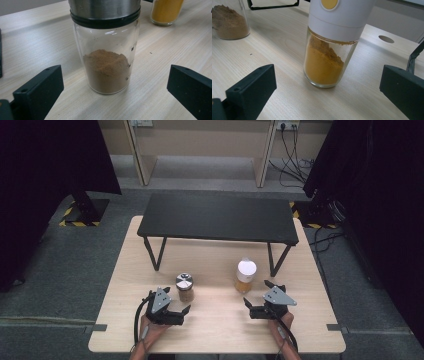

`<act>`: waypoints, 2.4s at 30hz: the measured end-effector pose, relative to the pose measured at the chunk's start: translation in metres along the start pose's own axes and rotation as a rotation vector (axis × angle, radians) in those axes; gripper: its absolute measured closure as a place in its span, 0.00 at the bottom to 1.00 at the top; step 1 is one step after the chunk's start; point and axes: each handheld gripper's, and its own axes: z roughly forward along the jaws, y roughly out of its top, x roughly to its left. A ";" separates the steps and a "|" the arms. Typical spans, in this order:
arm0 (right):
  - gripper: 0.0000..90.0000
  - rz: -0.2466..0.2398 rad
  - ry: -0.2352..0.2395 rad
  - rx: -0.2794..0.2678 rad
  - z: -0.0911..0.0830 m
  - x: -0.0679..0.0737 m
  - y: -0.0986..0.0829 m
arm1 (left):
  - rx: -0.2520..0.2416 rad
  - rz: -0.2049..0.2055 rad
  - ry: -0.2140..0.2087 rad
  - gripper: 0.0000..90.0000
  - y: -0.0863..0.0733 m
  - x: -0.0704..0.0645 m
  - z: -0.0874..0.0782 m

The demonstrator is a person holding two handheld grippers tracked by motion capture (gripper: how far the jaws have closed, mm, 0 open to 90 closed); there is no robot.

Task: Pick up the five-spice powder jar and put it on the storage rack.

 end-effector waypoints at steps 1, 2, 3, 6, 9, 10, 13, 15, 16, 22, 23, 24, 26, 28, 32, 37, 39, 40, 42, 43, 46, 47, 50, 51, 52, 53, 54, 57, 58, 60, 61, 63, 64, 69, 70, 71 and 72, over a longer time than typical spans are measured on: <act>0.01 0.000 0.000 0.000 0.000 0.000 0.000 | 0.000 0.000 0.000 0.00 0.000 0.000 0.000; 0.01 0.000 0.001 0.000 0.000 0.000 0.000 | -0.001 0.000 0.000 0.00 0.000 0.000 0.000; 0.01 0.000 0.001 0.000 0.000 0.000 0.000 | 0.000 0.000 0.000 0.00 0.000 0.000 0.000; 0.01 0.000 0.002 0.000 0.000 0.000 0.000 | -0.001 -0.001 -0.001 0.00 0.000 0.000 0.000; 0.01 0.000 0.002 -0.001 0.000 0.000 0.000 | -0.001 0.000 0.000 0.00 0.000 0.000 0.000; 0.01 0.000 0.002 -0.001 0.000 0.000 0.000 | -0.001 0.000 0.000 0.00 0.000 0.000 0.000; 0.01 -0.002 0.002 -0.001 0.000 0.000 0.000 | -0.001 -0.001 0.000 0.00 0.000 0.000 0.000; 0.01 -0.001 0.004 -0.002 0.000 -0.001 0.000 | -0.001 -0.003 0.001 0.00 0.000 0.000 0.000; 0.01 -0.001 0.004 -0.002 0.000 -0.001 0.000 | -0.001 -0.003 0.001 0.00 0.000 0.000 0.000; 0.01 -0.002 0.003 -0.002 0.000 0.000 0.000 | -0.001 -0.001 0.001 0.00 0.000 0.000 0.000; 0.01 -0.002 0.003 -0.002 0.000 0.000 0.000 | -0.002 -0.002 0.001 0.00 0.000 -0.001 0.000; 0.01 -0.002 0.003 -0.002 0.000 0.000 0.000 | -0.001 -0.001 0.002 0.00 0.000 -0.001 0.000; 0.01 -0.002 0.004 -0.001 0.000 0.000 0.000 | -0.001 -0.001 0.001 0.00 0.000 -0.001 0.000; 0.01 -0.002 0.003 -0.003 0.000 0.000 0.000 | -0.001 -0.002 0.001 0.00 0.000 0.000 0.000; 0.01 -0.003 0.004 -0.004 0.000 0.000 0.000 | -0.001 -0.001 0.001 0.00 0.000 -0.001 0.000; 0.01 -0.003 0.003 -0.003 0.000 0.000 0.000 | -0.001 -0.002 0.002 0.00 0.000 -0.001 0.000; 0.01 -0.005 0.003 -0.004 0.000 0.000 -0.001 | -0.001 -0.001 0.002 0.00 0.000 -0.001 0.000; 0.01 -0.005 0.003 -0.004 0.000 0.000 -0.001 | -0.001 -0.002 0.002 0.00 0.000 -0.001 0.000; 0.01 -0.004 0.003 -0.004 0.000 0.000 0.000 | -0.001 -0.002 0.001 0.00 0.000 0.000 0.000; 0.01 -0.003 0.002 -0.004 0.000 0.000 -0.001 | -0.001 -0.002 0.001 0.00 0.000 0.000 0.000; 0.01 -0.003 0.001 -0.004 0.000 0.000 0.000 | 0.001 0.000 0.002 0.00 0.000 0.000 0.000; 0.01 -0.003 0.001 -0.004 0.000 0.000 -0.001 | -0.001 -0.002 0.002 0.00 0.000 -0.001 0.000; 0.01 -0.003 0.001 -0.004 0.000 0.000 -0.001 | 0.000 -0.001 0.002 0.00 0.000 -0.001 0.000; 0.01 -0.005 0.002 -0.004 0.000 0.000 -0.001 | 0.001 0.001 0.002 0.00 0.000 -0.001 0.000; 0.01 -0.005 0.001 -0.004 0.000 0.000 -0.001 | 0.000 -0.002 0.002 0.00 0.000 -0.001 0.000; 0.01 -0.006 0.002 -0.004 0.000 0.000 -0.001 | -0.001 -0.002 0.002 0.00 0.000 -0.001 0.000; 0.01 -0.005 0.002 -0.005 0.000 0.000 -0.001 | 0.000 -0.002 0.002 0.00 0.000 0.000 0.000; 0.01 -0.004 0.001 -0.005 0.000 0.000 -0.001 | -0.001 -0.002 0.002 0.00 0.000 0.000 0.000; 0.01 -0.005 0.001 -0.004 0.000 0.000 -0.001 | -0.001 -0.002 0.001 0.00 0.000 -0.001 0.000; 0.01 -0.007 0.001 -0.004 0.000 0.000 0.000 | -0.001 -0.002 0.003 0.00 0.000 -0.001 0.000; 0.01 -0.007 0.001 -0.004 0.000 0.000 0.000 | -0.001 -0.002 0.003 0.00 0.000 -0.001 0.000; 0.01 -0.005 0.002 -0.004 0.000 0.000 -0.001 | 0.000 -0.001 0.005 0.00 0.000 -0.001 0.000; 0.01 -0.006 0.002 -0.005 -0.001 0.000 -0.001 | 0.000 -0.002 0.006 0.00 0.000 -0.001 0.000; 0.01 -0.009 0.004 -0.004 0.000 0.000 -0.001 | -0.003 -0.003 -0.001 0.00 0.000 0.001 0.000; 0.01 -0.008 0.004 -0.005 0.000 0.000 -0.001 | -0.005 -0.006 -0.002 0.00 -0.001 0.001 0.000; 0.01 -0.006 0.004 -0.005 0.000 0.000 -0.001 | -0.012 -0.018 -0.003 0.00 -0.001 0.002 -0.001; 0.01 -0.006 0.004 -0.005 0.000 0.000 -0.001 | -0.012 -0.018 -0.003 0.00 -0.001 0.002 -0.001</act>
